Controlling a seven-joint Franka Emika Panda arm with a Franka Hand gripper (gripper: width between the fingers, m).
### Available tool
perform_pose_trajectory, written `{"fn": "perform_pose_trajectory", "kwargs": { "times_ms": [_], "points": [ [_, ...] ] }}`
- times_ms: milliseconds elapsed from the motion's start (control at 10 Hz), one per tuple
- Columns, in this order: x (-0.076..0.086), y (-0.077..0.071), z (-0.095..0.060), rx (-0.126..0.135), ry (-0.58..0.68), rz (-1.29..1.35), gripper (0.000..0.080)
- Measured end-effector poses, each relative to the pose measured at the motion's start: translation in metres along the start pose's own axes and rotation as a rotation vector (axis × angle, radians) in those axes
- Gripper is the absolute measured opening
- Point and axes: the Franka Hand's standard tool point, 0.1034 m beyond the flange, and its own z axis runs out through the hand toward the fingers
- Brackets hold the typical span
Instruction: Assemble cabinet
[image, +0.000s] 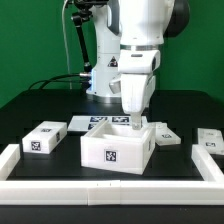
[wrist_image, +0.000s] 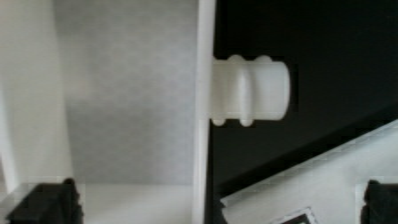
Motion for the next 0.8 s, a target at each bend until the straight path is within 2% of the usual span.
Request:
{"fn": "perform_pose_trajectory", "kwargs": {
  "times_ms": [400, 600, 800],
  "points": [
    [-0.004, -0.003, 0.022, 0.021, 0.002, 0.012, 0.0798],
    [-0.004, -0.004, 0.025, 0.029, 0.000, 0.041, 0.0798],
    [-0.004, -0.003, 0.024, 0.030, -0.002, 0.052, 0.0535]
  ]
}}
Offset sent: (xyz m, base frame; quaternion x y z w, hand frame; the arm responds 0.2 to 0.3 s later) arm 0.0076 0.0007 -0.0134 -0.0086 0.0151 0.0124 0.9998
